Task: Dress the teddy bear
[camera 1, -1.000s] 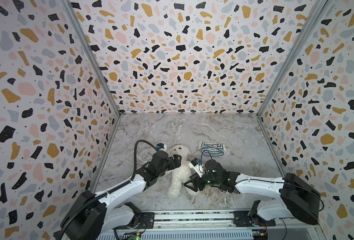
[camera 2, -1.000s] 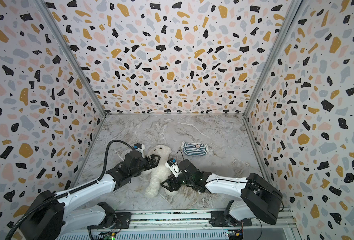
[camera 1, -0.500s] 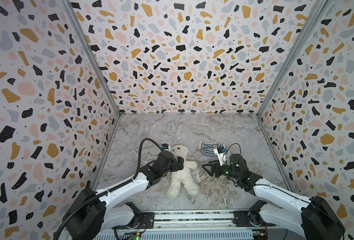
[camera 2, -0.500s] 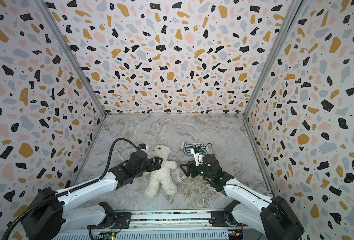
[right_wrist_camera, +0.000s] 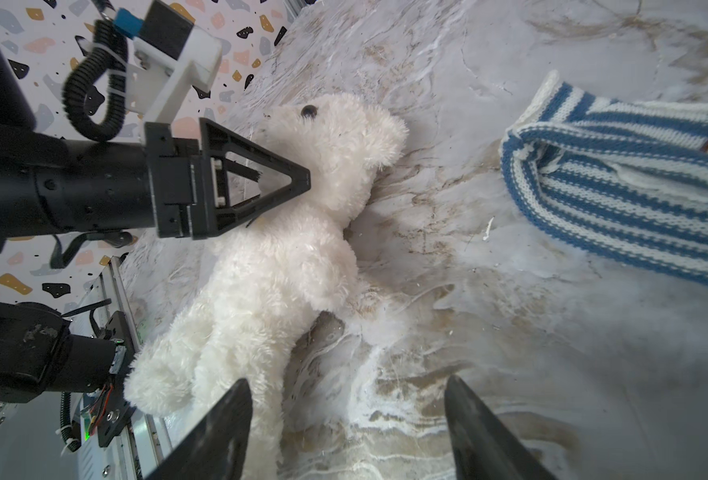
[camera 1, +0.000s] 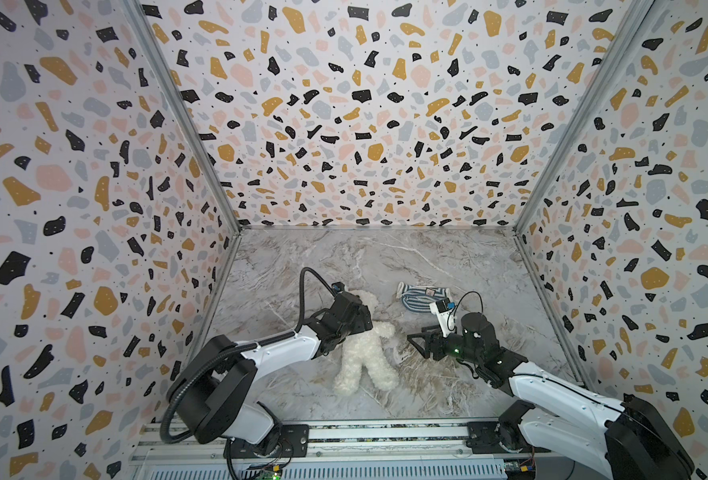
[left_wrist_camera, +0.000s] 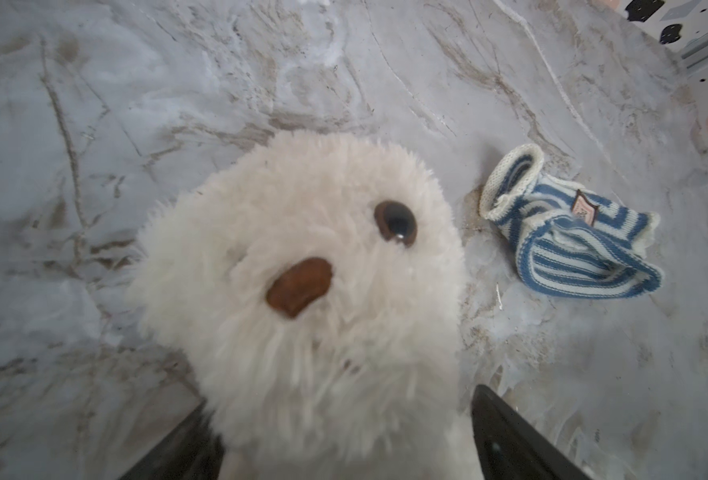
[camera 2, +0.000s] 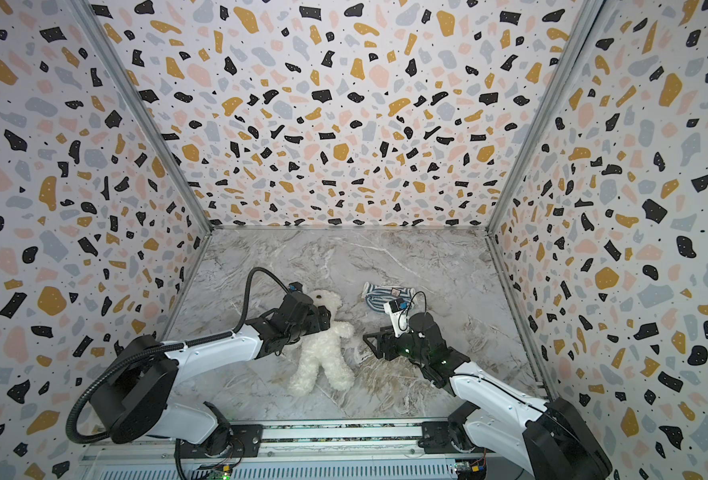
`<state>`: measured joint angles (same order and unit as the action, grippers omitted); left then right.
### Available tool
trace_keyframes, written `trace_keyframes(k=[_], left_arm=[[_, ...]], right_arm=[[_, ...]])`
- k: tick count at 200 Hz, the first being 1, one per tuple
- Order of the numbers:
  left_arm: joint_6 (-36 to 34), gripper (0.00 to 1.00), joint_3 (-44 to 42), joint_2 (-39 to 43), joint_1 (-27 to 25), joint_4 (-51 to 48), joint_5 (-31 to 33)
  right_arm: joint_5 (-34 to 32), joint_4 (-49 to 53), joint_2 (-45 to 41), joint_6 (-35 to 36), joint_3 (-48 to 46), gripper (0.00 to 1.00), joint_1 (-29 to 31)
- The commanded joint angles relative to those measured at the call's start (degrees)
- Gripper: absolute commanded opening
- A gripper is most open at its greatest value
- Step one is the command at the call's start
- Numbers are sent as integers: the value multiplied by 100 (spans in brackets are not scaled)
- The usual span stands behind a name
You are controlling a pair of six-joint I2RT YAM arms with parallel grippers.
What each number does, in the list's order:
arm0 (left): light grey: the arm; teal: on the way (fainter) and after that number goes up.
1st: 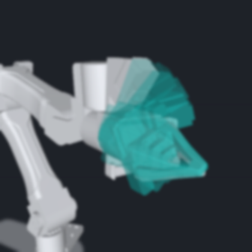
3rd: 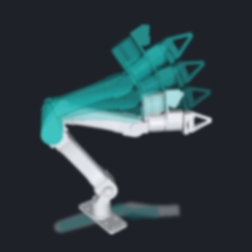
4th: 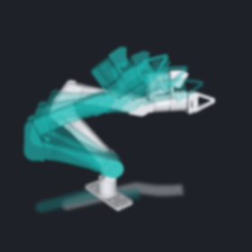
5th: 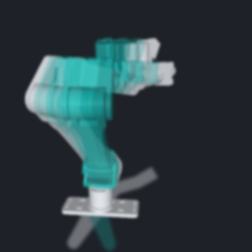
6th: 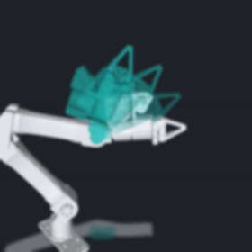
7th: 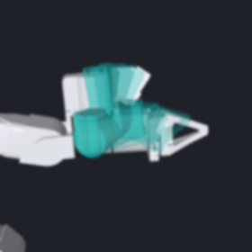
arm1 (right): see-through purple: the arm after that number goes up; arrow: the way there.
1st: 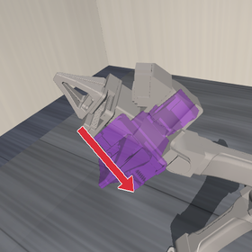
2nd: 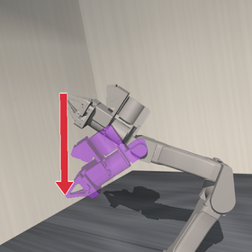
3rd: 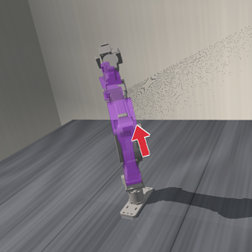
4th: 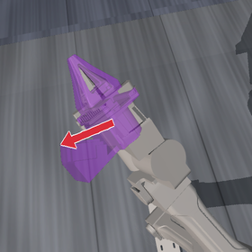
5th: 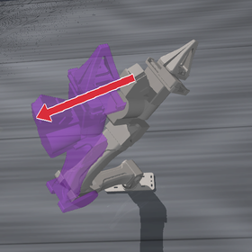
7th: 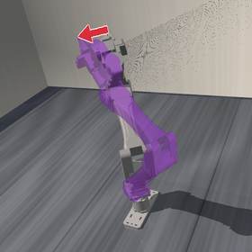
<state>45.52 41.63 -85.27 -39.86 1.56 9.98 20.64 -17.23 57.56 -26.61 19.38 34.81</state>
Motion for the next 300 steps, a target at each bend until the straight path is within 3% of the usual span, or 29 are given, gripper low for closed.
trace_keyframes(k=[1,44,88,116,190,217,300], left_arm=[[-182,84,182,-278,-5,39,219],[-809,68,408,-505,-5,-165,279],[-2191,58,783,-760,-70,-642,-211],[-2609,51,847,-799,-160,-814,-386],[-2833,34,673,-666,-281,-860,-429],[-2931,26,600,-390,-303,-819,-383],[-2824,19,250,179,-297,-400,-443]], right_arm=[[-139,152,-161,138,-12,73,-23],[-328,477,-280,293,100,73,-25],[-782,1012,-123,689,613,73,-62],[-874,1143,150,880,1002,73,-212],[-1061,1722,569,1227,1764,74,-417],[-834,1664,853,1346,1934,74,-686],[-785,1683,2474,1855,2888,73,-1054]])
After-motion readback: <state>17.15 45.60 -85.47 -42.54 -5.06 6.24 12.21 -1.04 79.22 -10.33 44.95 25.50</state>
